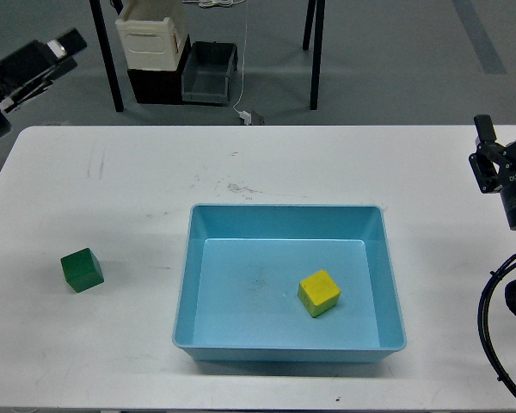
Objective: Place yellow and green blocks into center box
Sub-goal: 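Move the left gripper down onto the green cube and close it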
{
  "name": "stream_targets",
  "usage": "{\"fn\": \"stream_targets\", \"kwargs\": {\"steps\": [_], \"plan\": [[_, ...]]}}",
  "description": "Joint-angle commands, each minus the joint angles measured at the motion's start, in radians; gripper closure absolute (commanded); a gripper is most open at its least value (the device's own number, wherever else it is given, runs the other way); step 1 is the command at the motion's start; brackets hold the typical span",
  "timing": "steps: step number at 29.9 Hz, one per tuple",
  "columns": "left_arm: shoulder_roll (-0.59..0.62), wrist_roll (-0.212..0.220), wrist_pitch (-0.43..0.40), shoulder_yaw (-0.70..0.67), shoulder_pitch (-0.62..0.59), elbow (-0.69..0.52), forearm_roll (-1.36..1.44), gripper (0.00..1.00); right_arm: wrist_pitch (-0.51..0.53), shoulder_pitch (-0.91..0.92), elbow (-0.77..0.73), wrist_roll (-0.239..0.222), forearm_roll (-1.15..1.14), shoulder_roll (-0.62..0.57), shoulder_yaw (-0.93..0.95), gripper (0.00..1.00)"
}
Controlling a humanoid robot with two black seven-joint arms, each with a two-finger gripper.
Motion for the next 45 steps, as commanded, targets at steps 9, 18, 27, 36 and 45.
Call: {"fn": "stream_targets", "kwargs": {"steps": [9, 18, 27, 36, 45], "plan": [[0.113, 0.000, -0.018, 0.598, -0.269, -0.090, 0.383, 0.00, -0.002, -0.103, -0.009, -0.001, 0.082, -0.036, 0.038, 0.00], [0.029, 0.000, -0.015, 0.750, -0.351, 0.002, 0.604, 0.00, -0.006, -0.124, -0.011, 0.001, 0.081, -0.036, 0.040, 0.00], [-0.008, 0.000, -0.014, 0.838, -0.360, 0.089, 0.696, 0.00, -0.006, -0.140, -0.011, 0.001, 0.082, -0.036, 0.043, 0.00], [-0.025, 0.000, -0.007, 0.864, -0.360, 0.165, 0.696, 0.00, -0.006, -0.144, -0.011, 0.001, 0.082, -0.035, 0.043, 0.00], [-0.028, 0.000, 0.006, 0.901, -0.360, 0.203, 0.695, 0.00, -0.008, -0.146, -0.011, 0.001, 0.082, -0.035, 0.041, 0.00]]}}
